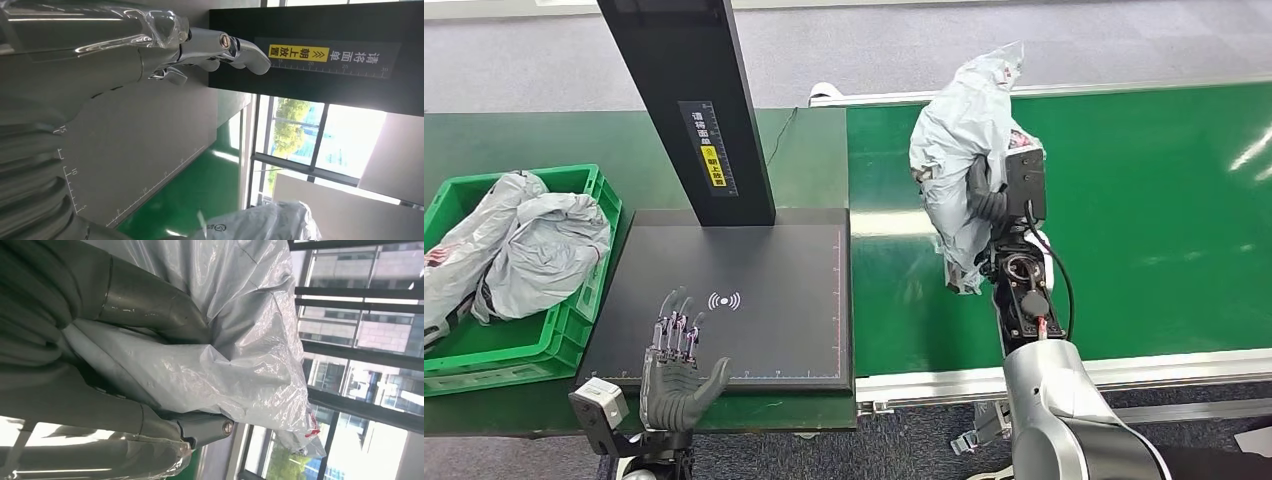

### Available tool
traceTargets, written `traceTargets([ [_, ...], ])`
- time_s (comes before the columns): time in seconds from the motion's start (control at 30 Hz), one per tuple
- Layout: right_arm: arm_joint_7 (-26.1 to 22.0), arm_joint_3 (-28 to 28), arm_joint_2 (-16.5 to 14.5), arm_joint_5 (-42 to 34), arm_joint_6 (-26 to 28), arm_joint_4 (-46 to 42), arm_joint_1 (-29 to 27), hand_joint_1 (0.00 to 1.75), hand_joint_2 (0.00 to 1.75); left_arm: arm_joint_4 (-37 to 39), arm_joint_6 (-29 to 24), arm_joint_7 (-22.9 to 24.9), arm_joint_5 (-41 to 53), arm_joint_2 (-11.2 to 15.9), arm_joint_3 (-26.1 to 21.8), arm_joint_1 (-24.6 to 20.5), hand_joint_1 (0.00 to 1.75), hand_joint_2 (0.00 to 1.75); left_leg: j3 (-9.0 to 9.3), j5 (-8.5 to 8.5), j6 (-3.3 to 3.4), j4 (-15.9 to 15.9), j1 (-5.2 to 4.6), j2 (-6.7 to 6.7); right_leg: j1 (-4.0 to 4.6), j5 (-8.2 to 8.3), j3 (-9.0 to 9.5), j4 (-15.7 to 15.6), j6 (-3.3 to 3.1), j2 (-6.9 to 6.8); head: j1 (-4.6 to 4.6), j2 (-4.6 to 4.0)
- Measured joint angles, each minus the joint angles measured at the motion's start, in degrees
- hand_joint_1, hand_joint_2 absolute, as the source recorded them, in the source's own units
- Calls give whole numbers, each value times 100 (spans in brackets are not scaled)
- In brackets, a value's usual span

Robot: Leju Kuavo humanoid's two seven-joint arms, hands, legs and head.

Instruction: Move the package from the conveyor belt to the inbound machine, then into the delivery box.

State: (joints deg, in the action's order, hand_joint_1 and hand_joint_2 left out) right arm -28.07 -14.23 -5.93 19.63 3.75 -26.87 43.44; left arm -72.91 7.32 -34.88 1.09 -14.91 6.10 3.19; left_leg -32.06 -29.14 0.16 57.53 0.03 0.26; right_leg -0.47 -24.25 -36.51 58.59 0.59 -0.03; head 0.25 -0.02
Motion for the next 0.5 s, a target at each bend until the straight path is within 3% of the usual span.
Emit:
traceTargets([
  [0.33,-713,-190,-6,-1641,366,-1266,-392,175,175,2,-167,-103,-62,0,-1,4,0,175,-6,0,0,0,0,-5,0,-1,-2,1,1,-1,1,0],
  [0.4,-672,-124,-33,-1796,94,-1644,-563,175,175,3,-187,-125,-67,0,-1,4,0,175,-10,-2,0,-1,0,-2,-1,-1,-3,1,1,0,1,0],
  [0.5,-526,195,-87,-1864,-782,-1985,-778,175,175,24,-174,-172,-68,0,0,-13,0,175,-10,-6,-3,-2,0,11,0,-1,-6,0,0,6,-1,0],
])
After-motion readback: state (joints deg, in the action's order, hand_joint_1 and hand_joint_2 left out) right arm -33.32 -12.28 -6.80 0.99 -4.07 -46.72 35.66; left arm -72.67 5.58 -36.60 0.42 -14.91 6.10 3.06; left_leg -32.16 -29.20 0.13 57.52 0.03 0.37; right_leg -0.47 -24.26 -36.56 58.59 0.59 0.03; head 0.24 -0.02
